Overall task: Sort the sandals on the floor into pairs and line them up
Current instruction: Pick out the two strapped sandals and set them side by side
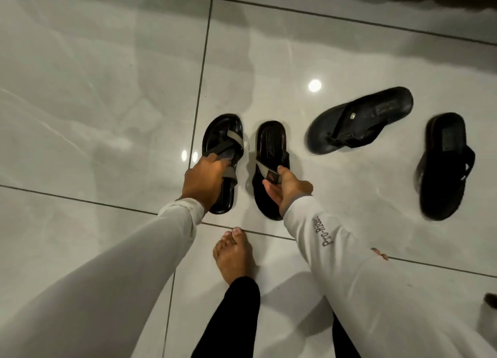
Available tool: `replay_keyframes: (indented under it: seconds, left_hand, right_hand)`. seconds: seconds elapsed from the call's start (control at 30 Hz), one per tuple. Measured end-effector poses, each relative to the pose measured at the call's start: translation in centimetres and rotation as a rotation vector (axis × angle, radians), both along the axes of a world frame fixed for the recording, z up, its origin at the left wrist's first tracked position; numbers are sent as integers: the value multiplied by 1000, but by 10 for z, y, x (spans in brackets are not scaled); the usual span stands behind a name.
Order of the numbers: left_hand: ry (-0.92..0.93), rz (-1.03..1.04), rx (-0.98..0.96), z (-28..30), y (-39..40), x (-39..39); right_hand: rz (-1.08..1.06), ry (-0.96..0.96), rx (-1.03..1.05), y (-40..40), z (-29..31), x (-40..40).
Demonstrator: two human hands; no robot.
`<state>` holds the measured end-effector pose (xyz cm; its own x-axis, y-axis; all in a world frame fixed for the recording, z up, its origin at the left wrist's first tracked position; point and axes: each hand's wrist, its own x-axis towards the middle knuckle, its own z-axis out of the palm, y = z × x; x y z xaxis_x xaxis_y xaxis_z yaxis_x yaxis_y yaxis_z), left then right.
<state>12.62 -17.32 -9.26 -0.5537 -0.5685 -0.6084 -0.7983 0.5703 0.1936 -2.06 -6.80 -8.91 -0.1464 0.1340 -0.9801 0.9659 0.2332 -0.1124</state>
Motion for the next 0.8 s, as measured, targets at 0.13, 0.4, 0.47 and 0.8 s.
replay_keyframes:
  seconds: [0.13,0.4,0.47,0.8]
  left_hand:
    - [17,-7,55,-7,-11,-9]
    - [0,21,-1,-1,6,9]
    - [0,5,-24,6,6,23]
    - [23,-48,39,-12,-25,14]
  right_hand:
    - [58,113,64,12,3,-5]
    - [1365,697,327,52,39,-20]
    - [1573,760,293,49,46,-25]
    - [2067,804,129,3,12,-21]
